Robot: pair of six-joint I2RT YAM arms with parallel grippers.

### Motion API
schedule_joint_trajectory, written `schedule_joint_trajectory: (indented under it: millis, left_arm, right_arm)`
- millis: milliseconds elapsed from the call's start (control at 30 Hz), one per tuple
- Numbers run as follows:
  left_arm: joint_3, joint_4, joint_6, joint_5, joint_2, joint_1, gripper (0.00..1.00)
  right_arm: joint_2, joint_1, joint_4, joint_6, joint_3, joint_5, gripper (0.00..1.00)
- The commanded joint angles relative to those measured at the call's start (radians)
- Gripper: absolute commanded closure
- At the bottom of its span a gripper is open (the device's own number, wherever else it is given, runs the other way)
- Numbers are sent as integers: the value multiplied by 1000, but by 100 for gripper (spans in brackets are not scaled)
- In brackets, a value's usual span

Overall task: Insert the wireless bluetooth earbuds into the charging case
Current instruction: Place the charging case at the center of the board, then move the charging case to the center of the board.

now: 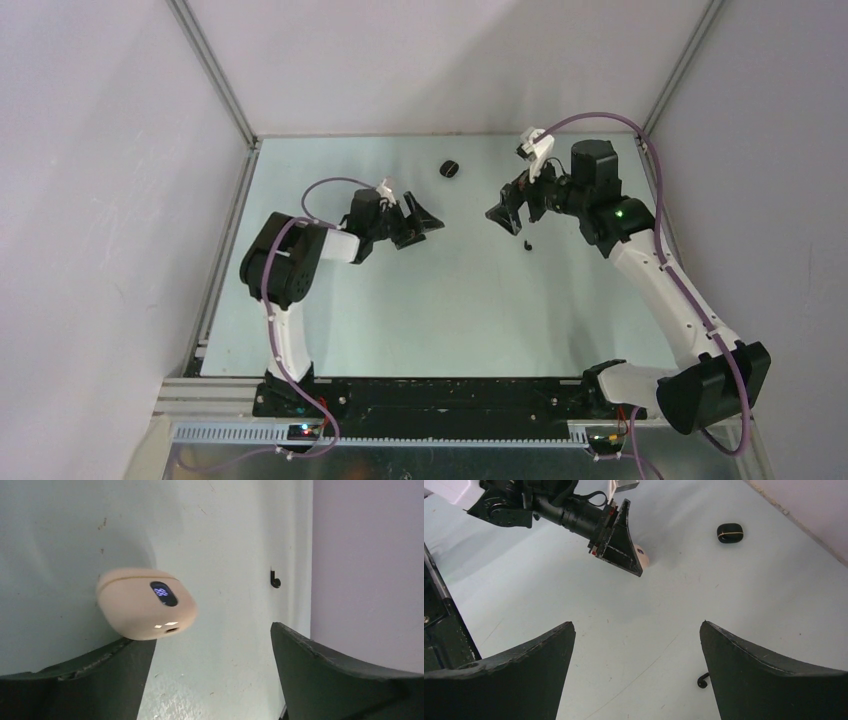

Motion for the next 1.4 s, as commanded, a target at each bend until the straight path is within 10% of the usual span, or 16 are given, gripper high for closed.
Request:
schedule_joint_trajectory:
  millis: [0, 433, 867, 1000, 1367]
  left_arm:
    - [-14, -165, 39, -65, 5, -1, 2]
    - [6, -307, 103, -35, -89, 8, 1]
    - [176, -320, 312, 214, -323, 129, 1]
    - [219, -319, 346, 285, -338, 201, 1]
    - [221, -409, 492, 285, -399, 297, 1]
  right_arm:
    - [-20, -1, 44, 70, 3, 51, 0]
    - [105, -18, 113, 105, 29, 56, 0]
    - [1119, -43, -142, -142, 1124, 233, 0]
    - [1235, 6, -21, -443, 1121, 315, 0]
    - [1373, 33, 37, -540, 1214, 164, 0]
